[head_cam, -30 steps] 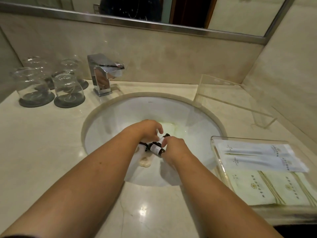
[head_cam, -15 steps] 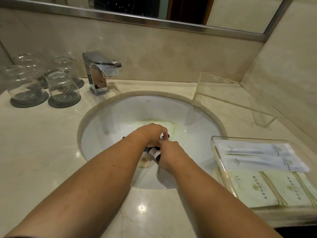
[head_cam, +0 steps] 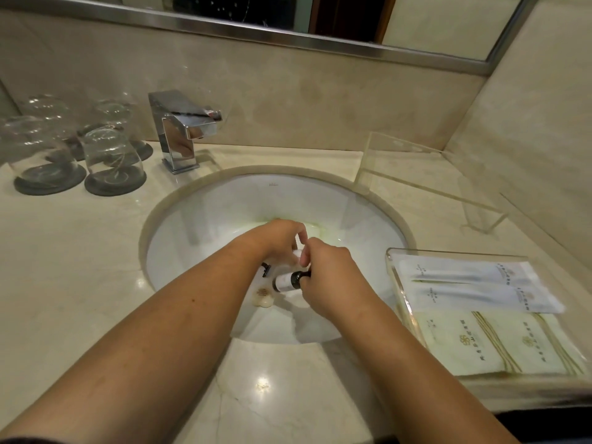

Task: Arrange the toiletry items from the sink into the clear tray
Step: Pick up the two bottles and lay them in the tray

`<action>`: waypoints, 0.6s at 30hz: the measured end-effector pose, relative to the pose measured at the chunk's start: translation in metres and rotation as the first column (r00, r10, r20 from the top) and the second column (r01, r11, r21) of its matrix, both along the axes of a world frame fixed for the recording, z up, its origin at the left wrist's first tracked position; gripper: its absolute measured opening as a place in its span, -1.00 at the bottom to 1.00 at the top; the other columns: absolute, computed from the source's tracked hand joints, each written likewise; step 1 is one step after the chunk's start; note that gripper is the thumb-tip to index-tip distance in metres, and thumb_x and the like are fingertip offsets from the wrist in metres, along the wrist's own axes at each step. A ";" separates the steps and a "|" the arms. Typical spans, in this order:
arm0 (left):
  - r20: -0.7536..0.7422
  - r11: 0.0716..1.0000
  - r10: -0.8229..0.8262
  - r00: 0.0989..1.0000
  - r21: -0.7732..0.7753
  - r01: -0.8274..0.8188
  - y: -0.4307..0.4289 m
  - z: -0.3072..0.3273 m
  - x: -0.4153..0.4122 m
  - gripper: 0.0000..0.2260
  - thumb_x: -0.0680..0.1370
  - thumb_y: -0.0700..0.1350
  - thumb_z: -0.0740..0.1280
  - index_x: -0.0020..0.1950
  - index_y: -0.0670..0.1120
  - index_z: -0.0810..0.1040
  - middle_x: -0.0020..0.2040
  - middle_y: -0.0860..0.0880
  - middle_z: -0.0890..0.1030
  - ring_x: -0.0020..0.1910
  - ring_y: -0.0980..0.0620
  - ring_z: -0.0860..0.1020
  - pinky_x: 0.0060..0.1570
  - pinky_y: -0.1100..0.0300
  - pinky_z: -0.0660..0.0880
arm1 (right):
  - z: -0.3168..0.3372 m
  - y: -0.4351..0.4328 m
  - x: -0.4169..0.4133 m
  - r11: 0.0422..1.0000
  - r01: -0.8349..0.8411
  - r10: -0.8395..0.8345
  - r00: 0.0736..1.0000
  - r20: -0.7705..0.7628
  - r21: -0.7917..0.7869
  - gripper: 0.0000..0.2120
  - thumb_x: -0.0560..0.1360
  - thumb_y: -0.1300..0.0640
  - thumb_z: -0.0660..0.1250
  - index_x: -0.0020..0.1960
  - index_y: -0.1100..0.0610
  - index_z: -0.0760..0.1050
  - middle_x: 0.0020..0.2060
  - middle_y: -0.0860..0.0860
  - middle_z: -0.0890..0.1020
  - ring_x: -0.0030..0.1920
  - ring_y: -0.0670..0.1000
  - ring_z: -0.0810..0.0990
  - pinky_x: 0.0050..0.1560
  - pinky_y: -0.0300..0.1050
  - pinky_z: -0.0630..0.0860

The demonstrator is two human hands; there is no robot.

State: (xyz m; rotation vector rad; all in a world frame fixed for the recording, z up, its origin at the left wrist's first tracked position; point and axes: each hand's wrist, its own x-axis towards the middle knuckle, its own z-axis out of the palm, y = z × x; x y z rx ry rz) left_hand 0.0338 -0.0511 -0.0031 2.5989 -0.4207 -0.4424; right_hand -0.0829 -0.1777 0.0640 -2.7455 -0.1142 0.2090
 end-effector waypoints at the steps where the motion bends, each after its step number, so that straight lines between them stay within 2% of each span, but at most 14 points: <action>1: 0.024 0.999 0.006 1.000 -0.034 -0.006 0.003 0.005 -0.001 -0.64 0.43 -0.05 0.52 0.19 0.08 0.52 -0.08 0.13 0.61 -0.09 0.06 0.59 -0.12 0.16 0.53 | 0.005 -0.004 -0.005 1.000 -0.018 0.017 0.999 0.042 0.023 -0.77 0.51 0.28 0.31 0.14 0.09 0.45 -0.05 0.06 0.59 -0.11 0.07 0.57 -0.15 -0.06 0.55; 3: 0.083 0.995 0.029 0.996 -0.095 -0.022 0.008 0.013 -0.005 -0.65 0.45 -0.05 0.52 0.20 0.07 0.55 -0.04 0.11 0.63 -0.04 0.06 0.62 -0.07 0.20 0.54 | 0.016 -0.015 -0.016 0.994 -0.055 0.042 0.990 0.136 0.090 -0.80 0.52 0.26 0.32 0.08 0.03 0.46 -0.05 0.00 0.60 -0.09 0.01 0.56 -0.13 -0.13 0.54; 5: 0.144 0.987 0.061 0.988 -0.157 -0.038 0.012 0.026 -0.011 -0.65 0.46 -0.04 0.54 0.20 0.08 0.56 0.01 0.09 0.65 0.00 0.09 0.63 -0.03 0.22 0.56 | 0.027 -0.029 -0.028 0.980 -0.077 0.036 0.976 0.217 0.182 -0.82 0.53 0.21 0.37 0.04 -0.03 0.47 -0.06 -0.09 0.60 -0.13 -0.09 0.56 -0.22 -0.31 0.47; 8: 0.182 0.958 0.103 0.978 -0.281 -0.049 0.012 0.045 -0.026 -0.67 0.45 -0.05 0.56 0.18 0.09 0.58 0.00 0.12 0.66 0.00 0.13 0.64 -0.01 0.15 0.64 | 0.042 -0.052 -0.045 0.944 -0.083 -0.007 0.963 0.270 0.320 -0.81 0.52 0.17 0.42 -0.01 -0.09 0.50 -0.11 -0.17 0.62 -0.18 -0.20 0.59 -0.21 -0.41 0.49; 12: 0.212 0.918 0.128 0.969 -0.395 -0.035 0.002 0.067 -0.054 -0.70 0.45 -0.02 0.56 0.14 0.12 0.60 -0.02 0.13 0.68 -0.02 0.19 0.65 -0.06 0.15 0.66 | 0.057 -0.089 -0.063 0.909 -0.071 -0.075 0.942 0.328 0.411 -0.81 0.49 0.15 0.46 -0.02 -0.12 0.54 -0.12 -0.22 0.66 -0.11 -0.26 0.64 -0.07 -0.37 0.57; 16: 0.252 0.904 0.125 0.960 -0.427 -0.006 -0.013 0.087 -0.087 -0.69 0.47 -0.02 0.55 0.17 0.13 0.60 0.00 0.17 0.69 -0.01 0.28 0.63 -0.07 0.40 0.54 | 0.067 -0.134 -0.081 0.876 -0.041 -0.130 0.939 0.318 0.480 -0.79 0.48 0.16 0.48 -0.02 -0.14 0.57 -0.10 -0.22 0.69 -0.05 -0.22 0.68 0.02 -0.25 0.59; 18: 0.267 0.905 0.127 0.955 -0.424 -0.002 -0.023 0.095 -0.105 -0.68 0.47 0.00 0.54 0.19 0.15 0.59 0.01 0.20 0.68 0.02 0.30 0.62 -0.06 0.42 0.52 | 0.069 -0.157 -0.090 0.856 -0.027 -0.156 0.939 0.307 0.517 -0.79 0.48 0.19 0.48 -0.02 -0.11 0.59 -0.08 -0.20 0.70 -0.05 -0.19 0.69 0.05 -0.19 0.60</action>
